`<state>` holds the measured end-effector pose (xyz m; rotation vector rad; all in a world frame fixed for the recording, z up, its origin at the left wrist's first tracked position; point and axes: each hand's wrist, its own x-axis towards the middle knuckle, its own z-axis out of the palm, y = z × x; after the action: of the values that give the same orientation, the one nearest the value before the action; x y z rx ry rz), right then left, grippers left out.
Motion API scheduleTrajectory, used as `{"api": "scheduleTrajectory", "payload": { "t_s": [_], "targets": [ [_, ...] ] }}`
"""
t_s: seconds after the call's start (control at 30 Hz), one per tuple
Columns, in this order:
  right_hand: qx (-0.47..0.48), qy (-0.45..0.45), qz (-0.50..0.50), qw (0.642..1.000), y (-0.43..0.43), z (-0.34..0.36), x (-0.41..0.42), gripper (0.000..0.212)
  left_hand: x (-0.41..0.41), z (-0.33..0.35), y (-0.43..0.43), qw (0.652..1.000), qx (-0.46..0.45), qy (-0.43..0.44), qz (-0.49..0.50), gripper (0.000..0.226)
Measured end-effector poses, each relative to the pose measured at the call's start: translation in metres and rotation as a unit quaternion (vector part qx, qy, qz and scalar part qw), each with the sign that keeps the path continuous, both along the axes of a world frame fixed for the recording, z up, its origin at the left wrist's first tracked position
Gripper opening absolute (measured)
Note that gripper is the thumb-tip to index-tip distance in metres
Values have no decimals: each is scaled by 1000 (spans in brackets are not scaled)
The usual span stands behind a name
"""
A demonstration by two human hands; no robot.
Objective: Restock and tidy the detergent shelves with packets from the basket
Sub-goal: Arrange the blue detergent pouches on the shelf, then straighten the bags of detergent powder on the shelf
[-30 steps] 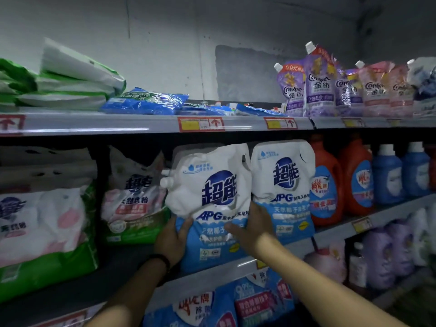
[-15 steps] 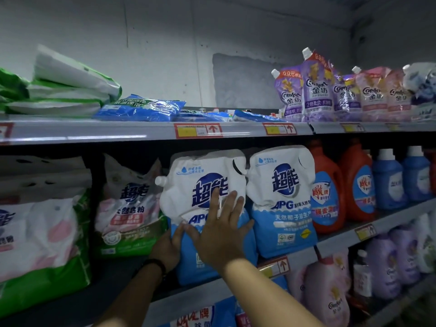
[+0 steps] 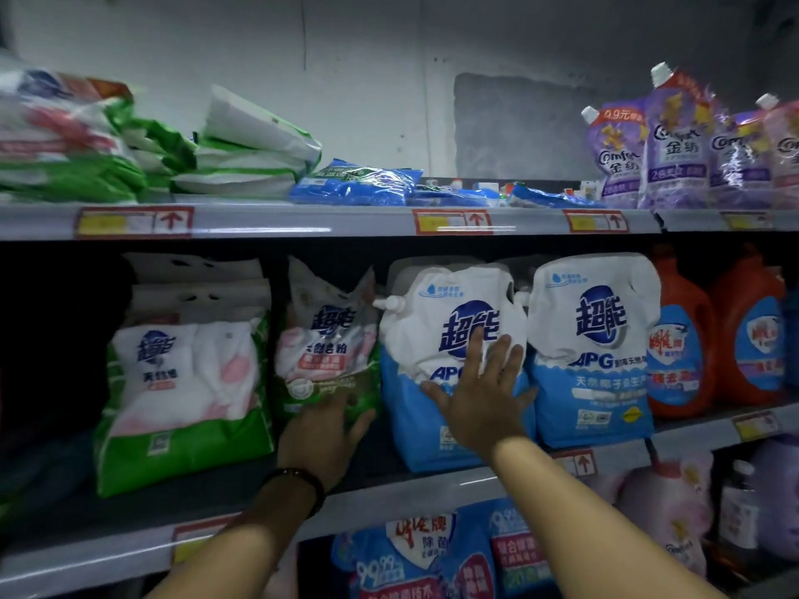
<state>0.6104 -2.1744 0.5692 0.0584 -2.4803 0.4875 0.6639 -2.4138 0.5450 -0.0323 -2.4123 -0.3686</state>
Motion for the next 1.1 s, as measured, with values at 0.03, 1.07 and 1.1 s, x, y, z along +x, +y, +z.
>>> {"api": "scheduleTrajectory", "payload": {
  "t_s": [0.03, 1.07, 1.1],
  "targets": [
    [3, -2, 2, 1000, 1, 1, 1, 117, 16, -2, -23, 998, -56, 29, 22, 40],
    [-277, -257, 408, 832, -290, 8, -6, 60, 87, -44, -180, 982, -78, 67, 157, 66],
    [-290, -257, 416, 823, -291, 9, -6, 58, 87, -44, -180, 983, -76, 67, 156, 66]
  ]
}}
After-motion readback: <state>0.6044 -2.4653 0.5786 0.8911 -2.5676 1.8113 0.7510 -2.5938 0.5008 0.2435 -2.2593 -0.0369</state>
